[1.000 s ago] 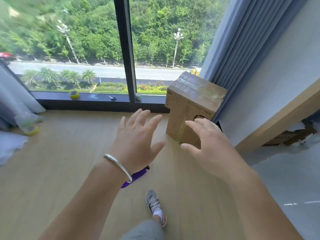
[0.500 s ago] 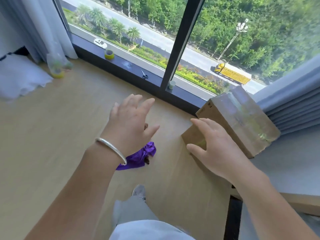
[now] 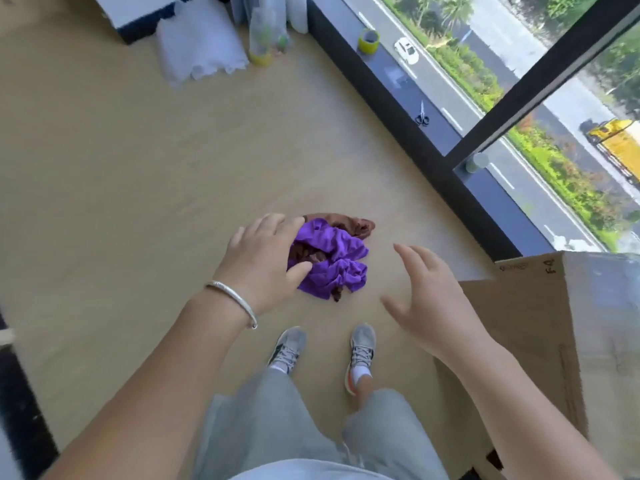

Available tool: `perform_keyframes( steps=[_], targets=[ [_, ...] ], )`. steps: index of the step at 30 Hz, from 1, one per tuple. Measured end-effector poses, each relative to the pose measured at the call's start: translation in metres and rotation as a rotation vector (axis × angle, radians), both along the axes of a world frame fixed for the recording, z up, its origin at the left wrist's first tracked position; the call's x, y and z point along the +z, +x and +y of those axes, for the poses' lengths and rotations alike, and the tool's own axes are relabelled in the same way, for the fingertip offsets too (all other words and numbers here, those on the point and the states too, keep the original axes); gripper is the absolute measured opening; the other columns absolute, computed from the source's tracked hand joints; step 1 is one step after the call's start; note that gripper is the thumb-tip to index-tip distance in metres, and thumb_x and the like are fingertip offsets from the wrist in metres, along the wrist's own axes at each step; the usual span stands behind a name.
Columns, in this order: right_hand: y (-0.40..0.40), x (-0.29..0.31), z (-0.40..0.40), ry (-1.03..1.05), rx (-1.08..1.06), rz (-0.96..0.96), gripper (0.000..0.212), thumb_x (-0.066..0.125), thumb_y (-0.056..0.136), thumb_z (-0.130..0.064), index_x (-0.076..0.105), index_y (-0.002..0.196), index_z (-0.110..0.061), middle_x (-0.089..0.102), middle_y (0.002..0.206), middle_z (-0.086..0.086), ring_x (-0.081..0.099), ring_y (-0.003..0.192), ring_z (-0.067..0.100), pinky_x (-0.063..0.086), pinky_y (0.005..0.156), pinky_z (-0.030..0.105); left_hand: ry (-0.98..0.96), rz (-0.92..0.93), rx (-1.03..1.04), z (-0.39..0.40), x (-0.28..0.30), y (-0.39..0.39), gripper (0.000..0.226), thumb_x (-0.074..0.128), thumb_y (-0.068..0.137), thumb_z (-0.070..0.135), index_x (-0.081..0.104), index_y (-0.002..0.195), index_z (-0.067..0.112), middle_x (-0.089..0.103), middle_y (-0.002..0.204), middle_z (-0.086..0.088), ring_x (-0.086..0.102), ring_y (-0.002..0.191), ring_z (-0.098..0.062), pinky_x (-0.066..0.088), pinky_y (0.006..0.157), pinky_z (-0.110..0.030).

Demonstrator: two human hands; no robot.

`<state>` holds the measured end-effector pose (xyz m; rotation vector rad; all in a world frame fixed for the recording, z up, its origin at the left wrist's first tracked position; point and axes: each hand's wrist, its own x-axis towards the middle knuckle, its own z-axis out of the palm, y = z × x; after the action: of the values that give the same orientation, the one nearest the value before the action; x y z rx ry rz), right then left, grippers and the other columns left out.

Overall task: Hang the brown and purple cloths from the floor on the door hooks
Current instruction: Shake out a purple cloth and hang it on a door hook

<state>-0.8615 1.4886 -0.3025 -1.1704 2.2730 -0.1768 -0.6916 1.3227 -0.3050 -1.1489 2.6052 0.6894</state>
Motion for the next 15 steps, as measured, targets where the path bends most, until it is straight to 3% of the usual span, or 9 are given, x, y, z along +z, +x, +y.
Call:
perform_keyframes(
  steps=[8, 11, 15],
  targets=[
    [-0.051, -0.121, -0.023, 0.072, 0.307, 0.007, 0.08, 0.068, 0.082, -0.031, 0.027, 0.15, -0.018, 0.033, 0.15, 0.007, 0.029, 0.137, 0.023, 0.026, 0.109, 0.032, 0.021, -0.04, 0.155, 0.039, -0.111, -0.027, 0.069, 0.057, 0.087, 0.046, 0.031, 0.147, 0.024, 0.035, 0.147, 0.001, 0.03, 0.136, -0.018, 0.027, 0.11, -0.037],
    [-0.058, -0.184, -0.028, 0.115, 0.376, 0.021, 0.083, 0.068, 0.081, -0.033, 0.026, 0.15, -0.016, 0.032, 0.15, 0.008, 0.029, 0.137, 0.025, 0.025, 0.109, 0.032, 0.036, -0.062, 0.193, 0.039, -0.178, -0.032, 0.069, 0.057, 0.087, 0.045, 0.03, 0.147, 0.023, 0.035, 0.147, 0.0, 0.03, 0.137, -0.02, 0.027, 0.111, -0.041],
    [-0.061, -0.289, -0.031, 0.193, 0.406, 0.01, 0.082, 0.066, 0.083, -0.034, 0.022, 0.15, -0.016, 0.031, 0.15, 0.008, 0.028, 0.137, 0.025, 0.024, 0.109, 0.032, 0.078, -0.089, 0.164, 0.037, -0.288, -0.038, 0.062, 0.056, 0.088, 0.043, 0.037, 0.144, 0.022, 0.043, 0.141, 0.002, 0.034, 0.134, -0.019, 0.029, 0.107, -0.035]
  ],
)
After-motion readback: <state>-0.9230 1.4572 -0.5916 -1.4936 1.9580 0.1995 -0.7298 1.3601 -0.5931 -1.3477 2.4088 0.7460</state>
